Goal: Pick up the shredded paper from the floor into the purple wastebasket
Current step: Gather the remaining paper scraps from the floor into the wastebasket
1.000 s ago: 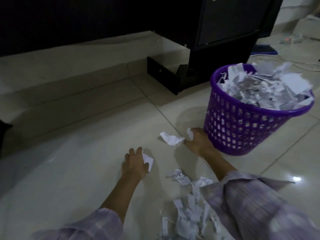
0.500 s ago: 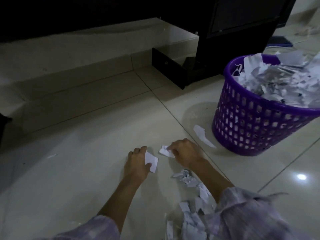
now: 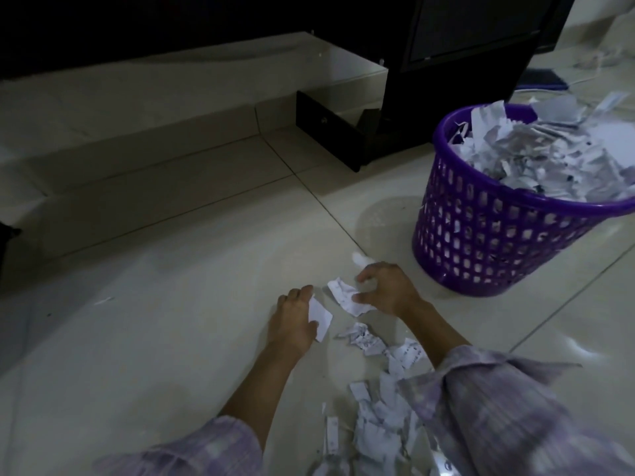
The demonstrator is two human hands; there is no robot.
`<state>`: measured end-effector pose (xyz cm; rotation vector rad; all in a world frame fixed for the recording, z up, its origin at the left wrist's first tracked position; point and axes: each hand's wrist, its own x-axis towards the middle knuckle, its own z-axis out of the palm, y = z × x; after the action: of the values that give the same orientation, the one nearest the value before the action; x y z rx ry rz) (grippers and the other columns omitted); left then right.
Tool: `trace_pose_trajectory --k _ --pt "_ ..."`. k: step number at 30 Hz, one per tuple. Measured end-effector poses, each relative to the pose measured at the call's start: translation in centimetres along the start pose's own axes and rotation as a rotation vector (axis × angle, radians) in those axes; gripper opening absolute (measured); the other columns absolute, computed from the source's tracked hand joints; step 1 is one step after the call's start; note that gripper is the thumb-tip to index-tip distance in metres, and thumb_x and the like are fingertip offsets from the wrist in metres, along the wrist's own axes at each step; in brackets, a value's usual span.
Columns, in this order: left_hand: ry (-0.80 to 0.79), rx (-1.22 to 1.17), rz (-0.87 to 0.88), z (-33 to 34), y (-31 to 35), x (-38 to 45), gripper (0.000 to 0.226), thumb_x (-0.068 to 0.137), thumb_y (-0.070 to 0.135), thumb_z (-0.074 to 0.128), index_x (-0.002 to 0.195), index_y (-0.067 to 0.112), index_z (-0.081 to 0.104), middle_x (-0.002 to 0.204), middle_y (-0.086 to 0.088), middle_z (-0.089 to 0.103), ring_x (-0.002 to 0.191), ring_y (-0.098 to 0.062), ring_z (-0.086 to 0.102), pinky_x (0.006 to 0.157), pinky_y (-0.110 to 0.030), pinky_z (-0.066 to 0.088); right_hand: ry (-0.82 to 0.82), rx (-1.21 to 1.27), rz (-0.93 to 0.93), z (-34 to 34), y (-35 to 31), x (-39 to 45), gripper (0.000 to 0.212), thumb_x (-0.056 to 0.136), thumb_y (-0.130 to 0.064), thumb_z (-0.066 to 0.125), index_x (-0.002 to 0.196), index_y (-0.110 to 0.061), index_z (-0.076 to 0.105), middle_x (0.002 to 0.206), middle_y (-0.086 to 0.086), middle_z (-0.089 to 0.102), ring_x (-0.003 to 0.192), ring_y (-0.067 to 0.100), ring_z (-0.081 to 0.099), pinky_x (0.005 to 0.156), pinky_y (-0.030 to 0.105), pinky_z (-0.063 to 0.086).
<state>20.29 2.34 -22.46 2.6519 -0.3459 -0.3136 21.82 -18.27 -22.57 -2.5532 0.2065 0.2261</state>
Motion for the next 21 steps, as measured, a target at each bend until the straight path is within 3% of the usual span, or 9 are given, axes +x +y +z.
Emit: trace_pose_trajectory --k 4,8,13,21 --pt "-0.034 -0.075 0.033 0.1 0.0 -0.4 0.068 0.090 0.012 0.060 0.148 0.012 0.025 0.146 -0.009 0.039 0.132 -0.026 0.036 0.106 -0.030 0.030 -0.004 0.032 -0.181 1.5 -1.0 -1.4 0.042 0.078 -0.010 0.074 0.118 -0.015 0.066 0.110 0.008 0.068 0.100 0.024 0.065 0.088 0.032 0.051" --pt "-0.101 -0.182 0.100 0.6 0.5 -1.9 0.071 0.086 0.005 0.063 0.147 0.005 0.025 0.145 -0.015 0.040 0.133 -0.027 0.040 0.106 -0.027 0.030 -0.139 -0.062 -0.293 2.0 -1.3 -3.3 0.038 0.085 -0.009 0.067 0.123 -0.013 0.065 0.110 0.018 0.064 0.100 0.030 0.061 0.087 0.030 0.048" --pt "-0.147 -0.215 0.177 1.2 0.9 -5.3 0.048 0.085 0.003 0.061 0.132 0.003 0.051 0.129 -0.017 0.055 0.118 -0.027 0.053 0.096 -0.028 0.042 -0.264 -0.155 -0.271 0.7 -0.6 -7.7 0.035 0.085 -0.008 0.065 0.120 -0.014 0.067 0.116 0.017 0.059 0.106 0.030 0.058 0.091 0.035 0.046" --pt "-0.313 -0.168 0.220 0.8 1.1 -10.9 0.026 0.090 0.015 0.058 0.111 -0.001 0.062 0.112 -0.017 0.065 0.103 -0.025 0.061 0.084 -0.030 0.046 -0.276 -0.303 -0.201 0.2 1.2 -15.0 0.037 0.087 -0.002 0.053 0.120 -0.011 0.066 0.123 0.011 0.063 0.111 0.024 0.058 0.093 0.024 0.039"
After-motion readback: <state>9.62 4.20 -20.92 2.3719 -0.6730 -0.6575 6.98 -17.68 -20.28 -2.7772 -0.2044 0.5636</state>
